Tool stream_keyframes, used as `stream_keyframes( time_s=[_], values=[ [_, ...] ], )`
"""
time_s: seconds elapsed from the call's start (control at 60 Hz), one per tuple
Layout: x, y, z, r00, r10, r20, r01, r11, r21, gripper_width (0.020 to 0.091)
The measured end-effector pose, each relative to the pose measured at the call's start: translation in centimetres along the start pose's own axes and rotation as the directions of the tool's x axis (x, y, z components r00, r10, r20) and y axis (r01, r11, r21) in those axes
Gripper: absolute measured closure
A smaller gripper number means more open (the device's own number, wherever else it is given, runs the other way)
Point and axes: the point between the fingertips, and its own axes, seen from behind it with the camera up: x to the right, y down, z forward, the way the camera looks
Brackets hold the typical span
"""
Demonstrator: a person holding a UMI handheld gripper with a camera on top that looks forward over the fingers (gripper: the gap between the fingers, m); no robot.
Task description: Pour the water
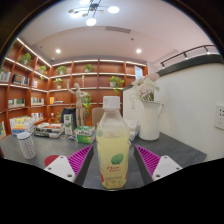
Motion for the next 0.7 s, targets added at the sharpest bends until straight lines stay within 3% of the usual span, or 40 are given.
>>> stream_keyframes(
  time_s=[0.067, 0.2, 0.3, 0.383, 0.4, 0.417, 0.7],
  values=[
    [0.2, 0.0, 1.4, 1.0, -0.004, -0.009, 0.004, 1.0, 0.0, 0.0338],
    [0.1, -0.6, 2.4, 1.0, 0.03, -0.004, -0.03, 0.999, 0.038, 0.0589],
    [0.5, -0.6, 2.4, 1.0, 0.024, -0.02, -0.023, 0.998, 0.063, 0.0636],
    [0.9, -0.8, 2.7, 1.0, 0.007, -0.027, -0.005, 0.998, 0.067, 0.0728],
    [0.9, -0.8, 2.7, 0.999, 0.004, -0.033, -0.002, 0.998, 0.066, 0.072],
    [0.9, -0.8, 2.6, 0.999, 0.0, -0.039, 0.003, 0.998, 0.066, 0.0763],
    [0.0, -0.6, 2.4, 0.997, -0.064, -0.033, 0.065, 0.997, 0.039, 0.0765]
  ],
)
